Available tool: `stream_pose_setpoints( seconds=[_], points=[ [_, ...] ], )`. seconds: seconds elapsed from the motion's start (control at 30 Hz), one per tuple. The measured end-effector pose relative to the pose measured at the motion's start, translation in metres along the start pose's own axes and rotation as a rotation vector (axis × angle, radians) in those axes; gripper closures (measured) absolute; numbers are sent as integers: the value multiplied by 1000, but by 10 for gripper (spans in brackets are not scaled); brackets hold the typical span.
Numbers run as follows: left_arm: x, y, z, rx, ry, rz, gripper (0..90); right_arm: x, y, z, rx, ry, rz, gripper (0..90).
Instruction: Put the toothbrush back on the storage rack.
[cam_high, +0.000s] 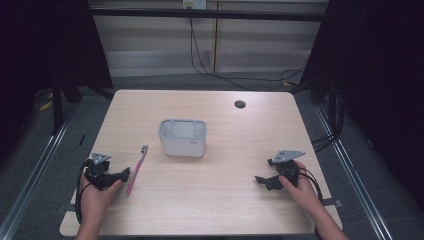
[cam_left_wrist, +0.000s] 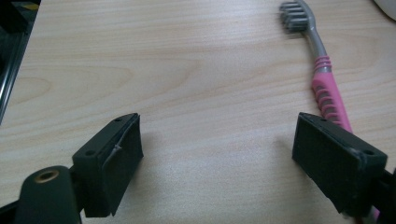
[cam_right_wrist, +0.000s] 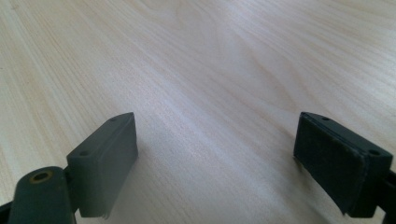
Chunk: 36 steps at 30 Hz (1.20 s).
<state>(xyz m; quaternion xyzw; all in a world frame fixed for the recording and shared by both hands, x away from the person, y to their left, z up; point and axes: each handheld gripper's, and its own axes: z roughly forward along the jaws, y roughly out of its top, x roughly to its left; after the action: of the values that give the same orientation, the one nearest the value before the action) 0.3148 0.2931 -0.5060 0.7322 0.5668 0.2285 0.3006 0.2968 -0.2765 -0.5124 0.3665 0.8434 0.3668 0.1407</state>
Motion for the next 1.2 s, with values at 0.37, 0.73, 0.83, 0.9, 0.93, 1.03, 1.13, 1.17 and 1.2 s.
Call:
stream_pose_setpoints(
  seconds=[0.37, 0.73, 0.83, 0.9, 0.93, 1.03, 1.13, 1.17, 1.2],
  points=[
    [-1, 12, -5, 108, -12, -7, 253, 0, 0, 0, 0, 0, 0, 127],
    [-4, 24, -12, 189, -49, 3, 274, 0, 0, 0, 0, -1, 2, 127],
    [-6, 27, -13, 207, -61, 7, 279, 0, 0, 0, 0, -1, 2, 127],
    [-8, 31, -13, 224, -79, 8, 283, 0, 0, 0, 0, -1, 2, 127],
    [-9, 33, -13, 233, -83, 13, 285, 0, 0, 0, 0, -1, 2, 127],
    [-10, 38, -12, 241, -85, 22, 289, 0, 0, 0, 0, -1, 2, 127],
    [-14, 43, -9, 254, -117, 9, 294, 0, 0, 0, 0, -1, 2, 127],
    [-16, 45, -7, 254, -118, 4, 297, 0, 0, 0, 0, -1, 2, 127],
    [-17, 47, -6, 258, -116, 20, 297, 0, 0, 0, 0, -1, 2, 127]
  ],
)
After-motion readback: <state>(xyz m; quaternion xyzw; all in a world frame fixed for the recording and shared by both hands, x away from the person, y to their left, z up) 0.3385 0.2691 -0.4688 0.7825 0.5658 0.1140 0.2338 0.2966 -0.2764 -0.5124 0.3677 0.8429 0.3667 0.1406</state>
